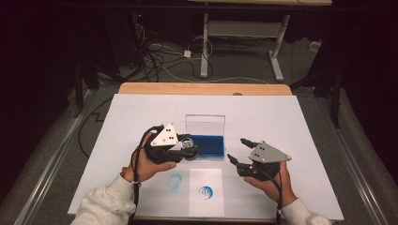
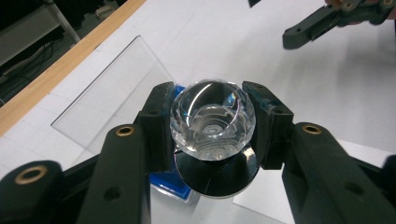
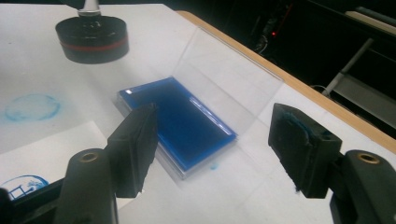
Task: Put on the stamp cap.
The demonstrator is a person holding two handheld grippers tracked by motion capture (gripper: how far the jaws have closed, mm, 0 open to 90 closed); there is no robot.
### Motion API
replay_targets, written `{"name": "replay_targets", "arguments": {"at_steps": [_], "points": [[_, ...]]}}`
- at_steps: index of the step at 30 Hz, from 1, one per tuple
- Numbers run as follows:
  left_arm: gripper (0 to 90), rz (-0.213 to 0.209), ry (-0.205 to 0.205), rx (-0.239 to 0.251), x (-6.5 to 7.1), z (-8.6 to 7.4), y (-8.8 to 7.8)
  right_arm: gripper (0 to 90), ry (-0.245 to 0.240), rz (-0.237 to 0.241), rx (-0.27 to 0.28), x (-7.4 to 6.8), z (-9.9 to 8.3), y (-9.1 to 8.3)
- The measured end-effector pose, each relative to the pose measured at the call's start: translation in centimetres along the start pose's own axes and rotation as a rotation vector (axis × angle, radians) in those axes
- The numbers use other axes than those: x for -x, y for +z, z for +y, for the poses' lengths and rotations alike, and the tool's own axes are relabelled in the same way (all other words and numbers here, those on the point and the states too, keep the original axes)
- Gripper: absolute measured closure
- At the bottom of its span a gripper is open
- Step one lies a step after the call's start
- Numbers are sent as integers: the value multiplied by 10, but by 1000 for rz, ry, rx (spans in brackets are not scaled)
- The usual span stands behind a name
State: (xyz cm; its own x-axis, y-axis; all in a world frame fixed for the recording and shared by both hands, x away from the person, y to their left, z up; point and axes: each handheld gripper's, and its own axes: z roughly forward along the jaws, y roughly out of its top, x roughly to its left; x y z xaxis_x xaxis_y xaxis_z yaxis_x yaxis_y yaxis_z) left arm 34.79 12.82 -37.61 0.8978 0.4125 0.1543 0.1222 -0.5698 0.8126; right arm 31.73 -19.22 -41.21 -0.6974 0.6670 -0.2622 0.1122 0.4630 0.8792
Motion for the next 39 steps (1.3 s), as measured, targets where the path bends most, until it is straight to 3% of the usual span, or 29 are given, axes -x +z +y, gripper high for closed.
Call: {"name": "replay_targets", "arguments": {"at_steps": [7,25,39], "points": [[551,19,-7,-12,-4,-2,-1,277,13,-33,-11,5,-6,-13],[551,55,-34,-8,-17,-8,-9,272,53,-99,-20,17,-31,-39],[551,65,-64,8,-26,-9,-11,264,54,-135,-35,12,-53,-51]]}}
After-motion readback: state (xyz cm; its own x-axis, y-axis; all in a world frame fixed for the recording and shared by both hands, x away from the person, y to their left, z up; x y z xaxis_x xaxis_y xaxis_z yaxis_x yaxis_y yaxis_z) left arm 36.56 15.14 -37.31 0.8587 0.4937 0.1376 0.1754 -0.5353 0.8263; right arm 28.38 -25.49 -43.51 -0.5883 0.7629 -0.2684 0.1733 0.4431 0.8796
